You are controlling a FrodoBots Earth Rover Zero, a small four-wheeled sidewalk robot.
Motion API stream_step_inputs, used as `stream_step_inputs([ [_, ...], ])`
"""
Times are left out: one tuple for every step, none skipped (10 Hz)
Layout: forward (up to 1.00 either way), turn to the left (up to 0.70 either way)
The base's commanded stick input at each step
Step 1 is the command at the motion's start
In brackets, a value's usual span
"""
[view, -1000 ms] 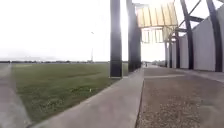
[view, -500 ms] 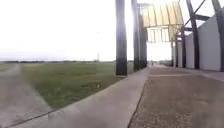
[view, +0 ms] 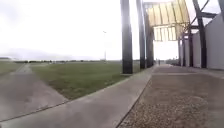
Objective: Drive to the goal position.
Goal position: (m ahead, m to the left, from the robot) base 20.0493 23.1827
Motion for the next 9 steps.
stream_step_inputs([
  [0.00, 0.00],
  [0.00, 0.00],
  [0.00, 0.00],
  [0.00, 0.00],
  [0.00, 0.00],
  [0.00, 0.00],
  [0.00, 0.00],
  [0.00, 0.00],
  [0.00, 0.00],
])
